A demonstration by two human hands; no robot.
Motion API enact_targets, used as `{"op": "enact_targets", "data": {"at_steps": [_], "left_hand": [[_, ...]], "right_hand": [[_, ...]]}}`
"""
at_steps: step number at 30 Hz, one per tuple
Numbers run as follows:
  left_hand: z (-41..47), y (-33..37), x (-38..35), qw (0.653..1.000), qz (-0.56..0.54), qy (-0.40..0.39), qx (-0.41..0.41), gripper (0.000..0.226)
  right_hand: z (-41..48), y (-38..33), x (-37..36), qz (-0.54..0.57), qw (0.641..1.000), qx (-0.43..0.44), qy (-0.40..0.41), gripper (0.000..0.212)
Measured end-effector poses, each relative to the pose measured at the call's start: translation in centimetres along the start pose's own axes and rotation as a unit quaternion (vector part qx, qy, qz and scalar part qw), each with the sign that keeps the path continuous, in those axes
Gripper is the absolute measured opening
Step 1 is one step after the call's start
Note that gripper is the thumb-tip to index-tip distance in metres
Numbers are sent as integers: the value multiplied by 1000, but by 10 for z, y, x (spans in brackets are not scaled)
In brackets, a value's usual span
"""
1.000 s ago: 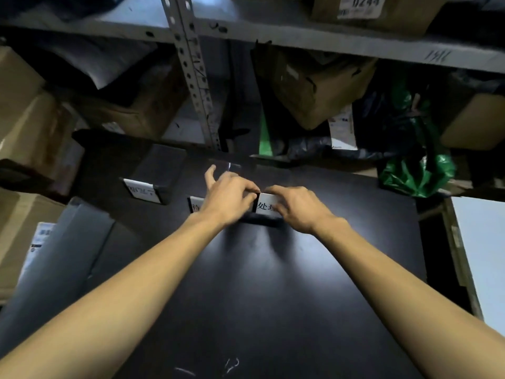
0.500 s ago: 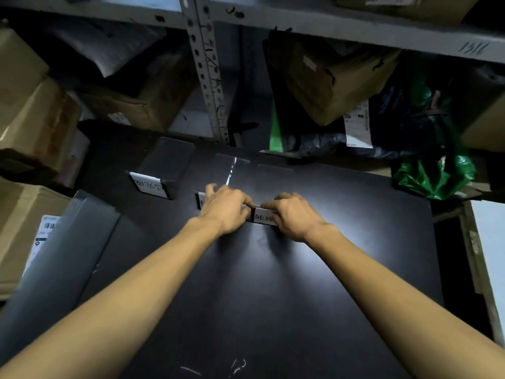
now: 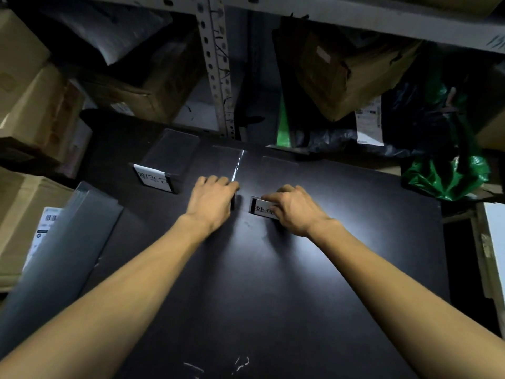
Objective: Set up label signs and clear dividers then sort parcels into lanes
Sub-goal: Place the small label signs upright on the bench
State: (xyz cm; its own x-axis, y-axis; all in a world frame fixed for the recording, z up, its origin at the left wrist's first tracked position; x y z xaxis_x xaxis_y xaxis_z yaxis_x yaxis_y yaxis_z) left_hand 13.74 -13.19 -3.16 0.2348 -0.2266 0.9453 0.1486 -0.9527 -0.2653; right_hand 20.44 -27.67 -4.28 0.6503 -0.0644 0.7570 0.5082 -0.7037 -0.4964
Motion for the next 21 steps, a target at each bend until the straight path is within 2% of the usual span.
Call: {"op": "enact_targets", "data": {"at_steps": [4, 9, 14, 18, 21], "left_hand": [[0, -3, 2, 1000, 11, 2, -17, 43], [-14, -17, 19, 998, -43, -17, -33, 58], [-33, -58, 53, 992, -122, -15, -8, 43], [-55, -105, 75, 994, -107, -3, -2, 33], [-66, -141, 78, 989, -143, -28, 14, 29]], "right_hand": [[-4, -5, 4, -23, 1000, -12, -4, 47], [-14, -28, 19, -22, 1000, 0, 3, 55], [-13, -78, 45, 20, 998, 43, 39, 48], [-9, -127, 58, 23, 996, 62, 54, 45], [-7, -160, 63, 27, 995, 70, 59, 44]]}}
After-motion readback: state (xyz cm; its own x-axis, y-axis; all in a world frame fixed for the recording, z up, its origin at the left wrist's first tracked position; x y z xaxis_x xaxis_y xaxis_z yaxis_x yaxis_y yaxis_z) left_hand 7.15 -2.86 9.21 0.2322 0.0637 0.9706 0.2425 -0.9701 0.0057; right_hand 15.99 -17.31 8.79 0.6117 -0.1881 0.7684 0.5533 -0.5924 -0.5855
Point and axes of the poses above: each hand's wrist, its own z-axis towards the middle knuckle, its own x-axis out of the back of the hand, y = z × x, the point moved 7 cm from there along z, towards the middle knuckle, and after that the axes turned 14 degrees about z, right-handed, at the moved point
